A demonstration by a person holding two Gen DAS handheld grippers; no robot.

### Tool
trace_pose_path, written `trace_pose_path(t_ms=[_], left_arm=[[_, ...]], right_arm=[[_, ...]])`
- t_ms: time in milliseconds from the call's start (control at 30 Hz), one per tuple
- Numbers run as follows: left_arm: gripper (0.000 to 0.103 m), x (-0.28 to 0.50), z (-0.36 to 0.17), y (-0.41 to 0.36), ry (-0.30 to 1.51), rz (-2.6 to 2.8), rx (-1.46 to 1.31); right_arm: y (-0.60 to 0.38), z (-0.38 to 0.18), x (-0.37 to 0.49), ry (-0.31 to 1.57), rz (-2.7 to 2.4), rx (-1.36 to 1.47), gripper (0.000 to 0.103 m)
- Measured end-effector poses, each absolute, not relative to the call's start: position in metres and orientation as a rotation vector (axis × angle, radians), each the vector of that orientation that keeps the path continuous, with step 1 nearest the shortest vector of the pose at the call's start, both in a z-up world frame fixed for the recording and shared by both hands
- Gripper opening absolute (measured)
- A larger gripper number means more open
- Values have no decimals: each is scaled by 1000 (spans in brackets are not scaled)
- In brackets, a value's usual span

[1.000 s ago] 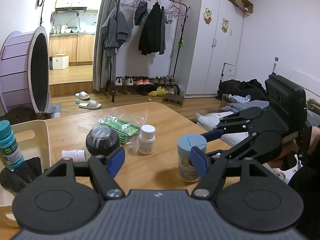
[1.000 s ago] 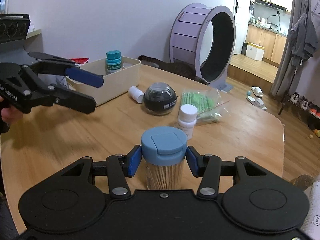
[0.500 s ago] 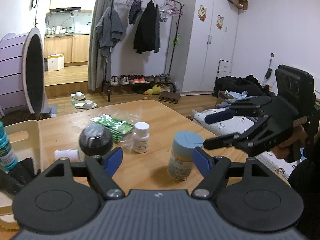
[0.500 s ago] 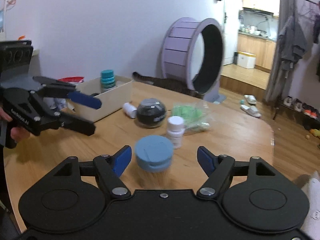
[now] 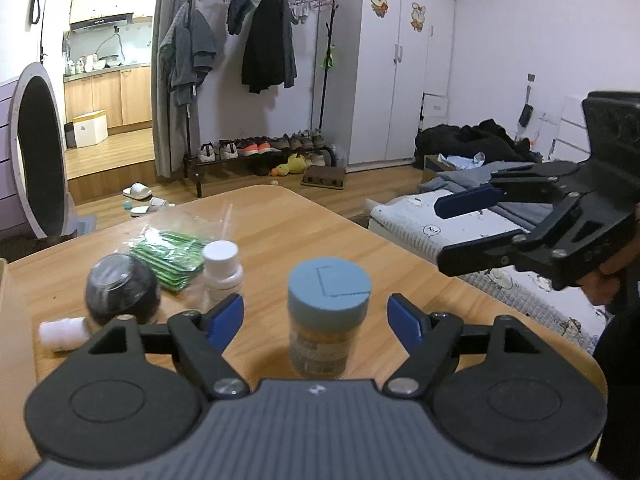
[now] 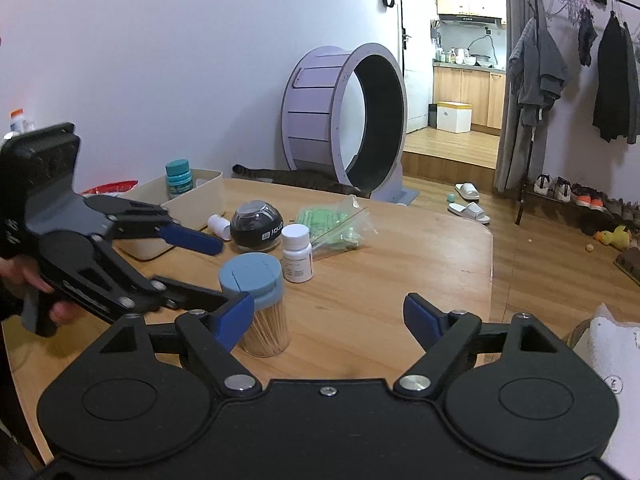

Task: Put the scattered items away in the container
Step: 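Close the left tool on the upright toothpick canister and lift it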

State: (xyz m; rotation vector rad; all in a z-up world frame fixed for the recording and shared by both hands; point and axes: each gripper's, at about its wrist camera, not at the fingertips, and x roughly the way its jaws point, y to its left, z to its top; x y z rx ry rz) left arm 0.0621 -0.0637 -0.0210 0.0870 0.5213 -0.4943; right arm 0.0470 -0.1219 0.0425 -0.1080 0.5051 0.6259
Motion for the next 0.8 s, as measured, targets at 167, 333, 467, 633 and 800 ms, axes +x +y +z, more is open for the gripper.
trace_pose_path(t_ms=[167,333,467,633,800], left_arm=[[78,66,-24,-72,514,-480,104],[74,68,-25,-73,515,-467,103],[57,71,-26,-74,524,-454,114],[48,70,-24,-71,529,-443,103],[48,61,-13,-53,505,-414,88]], right_arm=[[-129,44,46,482,627,-92,82],[-133,44,46,467,631,-78,83],[-134,45,45,459,637,-68,83],[-135,47,43,449,647,-41,83],[-128,46,43,447,678,-11,83]])
